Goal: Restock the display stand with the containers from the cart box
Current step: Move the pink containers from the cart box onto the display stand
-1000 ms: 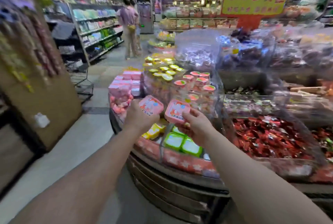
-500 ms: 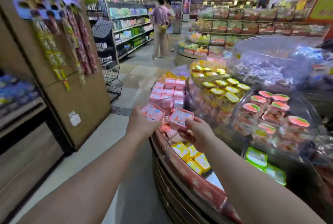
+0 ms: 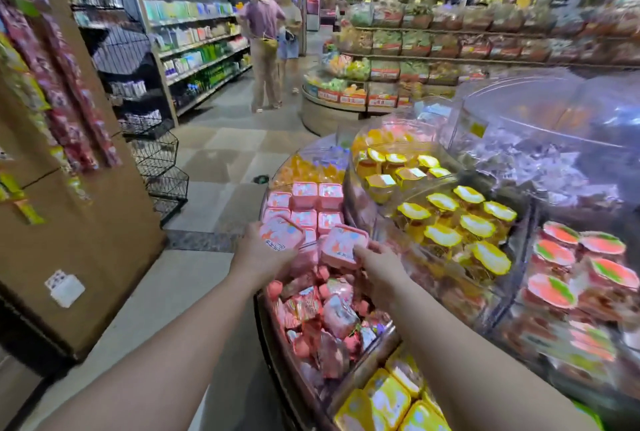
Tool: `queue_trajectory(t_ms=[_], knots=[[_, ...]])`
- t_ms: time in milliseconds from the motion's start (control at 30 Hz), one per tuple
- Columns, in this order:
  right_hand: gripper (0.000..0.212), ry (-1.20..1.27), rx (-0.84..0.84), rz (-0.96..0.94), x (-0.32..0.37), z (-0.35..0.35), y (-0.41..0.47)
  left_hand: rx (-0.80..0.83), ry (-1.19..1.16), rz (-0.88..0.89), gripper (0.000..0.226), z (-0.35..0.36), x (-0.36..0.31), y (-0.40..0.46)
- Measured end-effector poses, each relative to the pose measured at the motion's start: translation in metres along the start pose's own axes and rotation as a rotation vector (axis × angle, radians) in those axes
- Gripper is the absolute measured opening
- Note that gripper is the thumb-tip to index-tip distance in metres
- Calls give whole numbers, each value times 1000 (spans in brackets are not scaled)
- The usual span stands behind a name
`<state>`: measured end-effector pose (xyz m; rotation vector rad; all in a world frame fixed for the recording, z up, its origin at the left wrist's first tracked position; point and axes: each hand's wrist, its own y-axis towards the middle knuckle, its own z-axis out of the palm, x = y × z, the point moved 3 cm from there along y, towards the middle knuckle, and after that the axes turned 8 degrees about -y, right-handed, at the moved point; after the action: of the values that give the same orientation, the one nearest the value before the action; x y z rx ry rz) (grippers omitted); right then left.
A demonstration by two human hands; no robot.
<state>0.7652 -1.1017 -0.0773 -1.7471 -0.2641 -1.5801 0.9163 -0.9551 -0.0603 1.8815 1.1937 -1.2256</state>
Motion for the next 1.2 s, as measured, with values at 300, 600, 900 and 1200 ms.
queue_trajectory(t_ms=[300, 600, 900, 1200], knots=[[18, 46, -212, 45, 5, 45, 98, 298, 23, 34, 84, 27, 34, 147], [25, 146, -488, 130, 6, 111, 158, 657, 87, 115, 86, 25, 41, 255], [38, 6, -585, 226, -20, 128, 199, 784, 149, 130, 100, 39, 61, 295], [69, -197, -939, 333, -11, 147, 191, 884, 154, 180, 89, 45, 61, 296]])
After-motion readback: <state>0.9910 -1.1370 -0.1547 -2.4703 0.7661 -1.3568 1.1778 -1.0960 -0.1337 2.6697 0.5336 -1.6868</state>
